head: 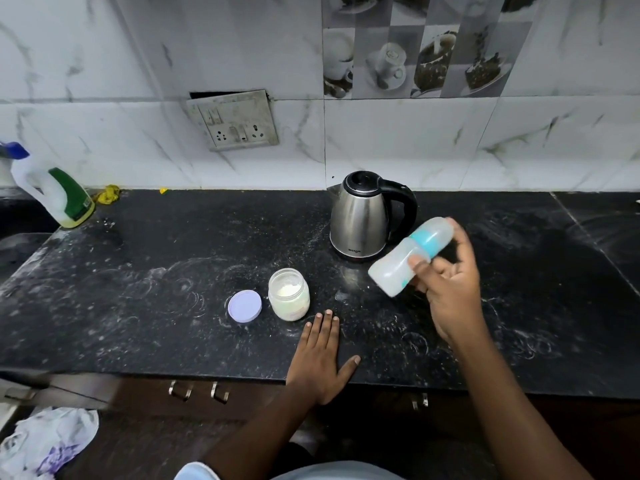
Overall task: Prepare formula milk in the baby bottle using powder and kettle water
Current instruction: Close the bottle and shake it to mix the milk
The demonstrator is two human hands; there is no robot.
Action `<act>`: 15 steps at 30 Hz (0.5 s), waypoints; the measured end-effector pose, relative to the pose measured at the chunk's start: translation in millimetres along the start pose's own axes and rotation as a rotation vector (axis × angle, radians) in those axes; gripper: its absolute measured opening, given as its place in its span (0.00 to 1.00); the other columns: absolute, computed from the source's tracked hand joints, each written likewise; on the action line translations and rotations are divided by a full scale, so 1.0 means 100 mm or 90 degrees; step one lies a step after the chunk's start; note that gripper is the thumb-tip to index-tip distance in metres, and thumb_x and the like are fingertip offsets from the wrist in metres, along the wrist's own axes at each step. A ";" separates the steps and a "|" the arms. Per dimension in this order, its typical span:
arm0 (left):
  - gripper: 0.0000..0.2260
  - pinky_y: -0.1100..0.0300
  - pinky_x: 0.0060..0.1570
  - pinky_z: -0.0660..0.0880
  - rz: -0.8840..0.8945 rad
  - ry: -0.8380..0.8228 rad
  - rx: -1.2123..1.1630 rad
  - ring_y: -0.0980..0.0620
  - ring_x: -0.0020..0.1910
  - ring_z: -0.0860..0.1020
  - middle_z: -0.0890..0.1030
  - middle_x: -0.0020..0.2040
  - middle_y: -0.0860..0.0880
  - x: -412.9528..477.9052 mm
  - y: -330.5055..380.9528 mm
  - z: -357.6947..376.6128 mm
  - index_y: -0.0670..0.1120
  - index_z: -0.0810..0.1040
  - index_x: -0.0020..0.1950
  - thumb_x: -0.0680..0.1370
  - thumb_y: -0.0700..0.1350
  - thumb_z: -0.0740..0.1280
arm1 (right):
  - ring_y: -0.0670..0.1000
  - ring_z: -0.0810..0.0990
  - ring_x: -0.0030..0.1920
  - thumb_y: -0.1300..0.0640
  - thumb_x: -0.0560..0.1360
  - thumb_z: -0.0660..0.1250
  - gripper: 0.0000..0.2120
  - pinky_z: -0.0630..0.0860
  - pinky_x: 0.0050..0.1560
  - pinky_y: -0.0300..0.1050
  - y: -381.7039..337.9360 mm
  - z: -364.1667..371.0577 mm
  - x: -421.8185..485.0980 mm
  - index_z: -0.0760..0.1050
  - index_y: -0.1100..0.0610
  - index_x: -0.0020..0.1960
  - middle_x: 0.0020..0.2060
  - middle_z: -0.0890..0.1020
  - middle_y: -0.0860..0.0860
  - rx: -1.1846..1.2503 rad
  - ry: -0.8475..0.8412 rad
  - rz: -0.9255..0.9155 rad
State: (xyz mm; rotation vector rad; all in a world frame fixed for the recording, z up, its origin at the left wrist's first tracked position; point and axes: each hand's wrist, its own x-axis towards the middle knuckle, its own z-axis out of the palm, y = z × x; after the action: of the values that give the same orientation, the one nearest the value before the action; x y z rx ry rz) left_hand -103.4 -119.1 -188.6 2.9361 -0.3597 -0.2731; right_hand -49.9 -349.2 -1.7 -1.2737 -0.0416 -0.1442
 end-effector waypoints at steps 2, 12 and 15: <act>0.44 0.48 0.85 0.33 0.002 0.002 0.002 0.48 0.86 0.32 0.35 0.88 0.46 -0.01 -0.01 0.01 0.45 0.38 0.88 0.82 0.73 0.39 | 0.59 0.86 0.58 0.62 0.70 0.80 0.40 0.84 0.56 0.55 -0.02 0.04 -0.02 0.68 0.41 0.76 0.58 0.87 0.59 -0.031 -0.080 0.020; 0.44 0.49 0.84 0.32 0.002 0.008 -0.008 0.48 0.86 0.32 0.35 0.88 0.47 -0.01 -0.02 0.02 0.45 0.38 0.88 0.83 0.73 0.41 | 0.59 0.87 0.57 0.63 0.70 0.81 0.41 0.84 0.56 0.53 0.03 0.08 0.01 0.69 0.42 0.76 0.56 0.87 0.60 -0.071 -0.138 0.036; 0.43 0.50 0.84 0.32 0.004 0.005 -0.010 0.49 0.86 0.31 0.34 0.87 0.47 0.00 -0.01 0.02 0.46 0.37 0.88 0.82 0.74 0.40 | 0.59 0.87 0.56 0.60 0.69 0.80 0.39 0.84 0.55 0.56 -0.03 0.03 0.08 0.69 0.41 0.75 0.56 0.87 0.59 -0.013 -0.005 0.003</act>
State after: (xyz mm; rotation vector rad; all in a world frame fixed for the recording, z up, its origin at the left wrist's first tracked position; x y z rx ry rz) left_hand -103.6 -118.0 -190.8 2.9189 -0.3631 -0.2629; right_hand -42.7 -348.4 3.2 -1.2952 -0.0436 -0.1362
